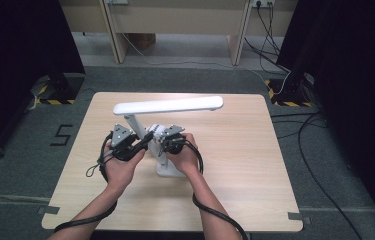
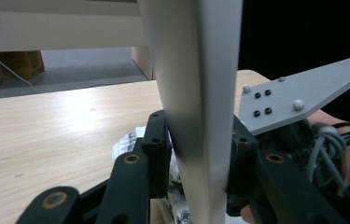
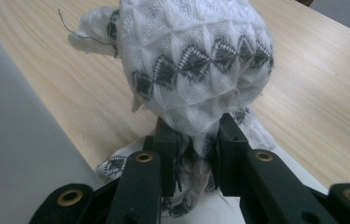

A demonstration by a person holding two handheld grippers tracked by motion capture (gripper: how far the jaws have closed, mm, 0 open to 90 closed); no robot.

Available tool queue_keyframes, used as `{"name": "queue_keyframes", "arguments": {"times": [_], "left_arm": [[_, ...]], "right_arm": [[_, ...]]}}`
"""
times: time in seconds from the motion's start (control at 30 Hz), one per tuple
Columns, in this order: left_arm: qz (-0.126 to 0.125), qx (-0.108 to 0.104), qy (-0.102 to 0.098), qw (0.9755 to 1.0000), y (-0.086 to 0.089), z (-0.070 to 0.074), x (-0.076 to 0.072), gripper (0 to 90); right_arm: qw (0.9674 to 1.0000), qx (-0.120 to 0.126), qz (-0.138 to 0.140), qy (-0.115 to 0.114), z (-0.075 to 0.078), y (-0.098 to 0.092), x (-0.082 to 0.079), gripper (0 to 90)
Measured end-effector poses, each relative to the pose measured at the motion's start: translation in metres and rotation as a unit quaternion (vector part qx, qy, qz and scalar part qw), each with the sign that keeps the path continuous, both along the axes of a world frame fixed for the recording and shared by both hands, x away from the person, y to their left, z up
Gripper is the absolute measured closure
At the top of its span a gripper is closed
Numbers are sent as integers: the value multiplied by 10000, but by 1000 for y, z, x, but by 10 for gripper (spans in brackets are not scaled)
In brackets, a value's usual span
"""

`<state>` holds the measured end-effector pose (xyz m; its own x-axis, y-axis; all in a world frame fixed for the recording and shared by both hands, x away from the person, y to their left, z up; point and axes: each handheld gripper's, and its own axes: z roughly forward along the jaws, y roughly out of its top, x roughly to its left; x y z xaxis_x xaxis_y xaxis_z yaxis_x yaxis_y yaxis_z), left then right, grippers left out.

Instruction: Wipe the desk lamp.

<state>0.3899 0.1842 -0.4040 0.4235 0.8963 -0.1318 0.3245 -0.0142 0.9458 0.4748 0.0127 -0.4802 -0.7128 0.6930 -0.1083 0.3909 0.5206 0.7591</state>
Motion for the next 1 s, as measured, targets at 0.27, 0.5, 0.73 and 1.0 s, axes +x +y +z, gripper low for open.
{"name": "queue_keyframes", "arguments": {"times": [0.27, 0.5, 0.73, 1.0], "left_arm": [[28, -9, -29, 10000, 0, -1, 0, 672], [49, 5, -29, 10000, -1, 0, 0, 685], [85, 16, -36, 10000, -2, -1, -1, 691], [110, 3, -73, 9999, -4, -1, -2, 696]], "right_arm": [[9998, -175, -2, -83, -3, 3, -2, 751], [9996, -209, -47, -164, -6, -2, -5, 751], [9987, -272, -392, -174, -10, -32, -5, 752], [9952, -467, -826, -246, -13, -63, 0, 752]]}}
